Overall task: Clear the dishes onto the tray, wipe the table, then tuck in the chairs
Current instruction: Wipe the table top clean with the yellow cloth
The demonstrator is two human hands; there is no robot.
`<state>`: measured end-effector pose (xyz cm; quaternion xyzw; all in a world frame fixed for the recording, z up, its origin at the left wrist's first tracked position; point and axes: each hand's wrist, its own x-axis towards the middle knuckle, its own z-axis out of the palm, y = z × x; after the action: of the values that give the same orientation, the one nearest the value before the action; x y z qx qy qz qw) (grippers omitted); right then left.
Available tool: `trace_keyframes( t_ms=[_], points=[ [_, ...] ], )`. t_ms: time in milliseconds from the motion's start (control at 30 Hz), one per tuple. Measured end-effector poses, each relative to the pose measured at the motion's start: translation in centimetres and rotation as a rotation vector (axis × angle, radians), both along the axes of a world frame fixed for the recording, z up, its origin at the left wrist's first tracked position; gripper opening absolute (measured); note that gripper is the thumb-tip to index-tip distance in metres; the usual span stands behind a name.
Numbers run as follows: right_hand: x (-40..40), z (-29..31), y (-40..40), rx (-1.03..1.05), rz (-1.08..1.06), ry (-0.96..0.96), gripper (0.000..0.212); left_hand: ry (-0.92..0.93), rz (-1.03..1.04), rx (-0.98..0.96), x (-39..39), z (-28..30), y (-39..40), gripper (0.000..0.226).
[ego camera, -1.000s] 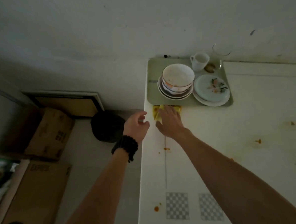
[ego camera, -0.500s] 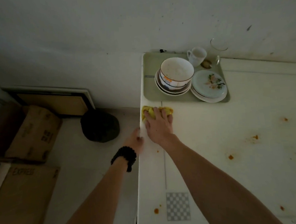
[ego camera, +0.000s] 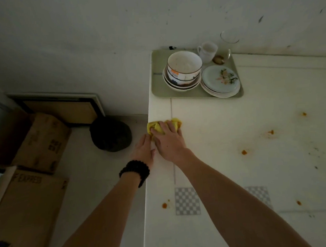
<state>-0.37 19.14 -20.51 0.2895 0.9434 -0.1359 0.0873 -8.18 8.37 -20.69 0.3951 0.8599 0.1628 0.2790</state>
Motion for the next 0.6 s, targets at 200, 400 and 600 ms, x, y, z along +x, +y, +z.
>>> trace_keyframes(
  t_ms=[200, 400, 600],
  points=[
    [3.4, -0.8, -2.2, 0.019, -0.026, -0.004, 0.049, 0.362, -0.228, -0.160, 1.4, 0.4, -2.9, 0.066],
    [7.0, -0.6, -4.7, -0.003, -0.092, -0.004, 0.049, 0.352, -0.389, -0.256, 1.5, 1.0, -4.3, 0.068],
    [9.5, 0.8, -11.9, -0.092, -0.246, -0.004, 0.056, 0.221, -0.451, -0.282, -0.1, 1.9, -4.0, 0.065]
  ],
)
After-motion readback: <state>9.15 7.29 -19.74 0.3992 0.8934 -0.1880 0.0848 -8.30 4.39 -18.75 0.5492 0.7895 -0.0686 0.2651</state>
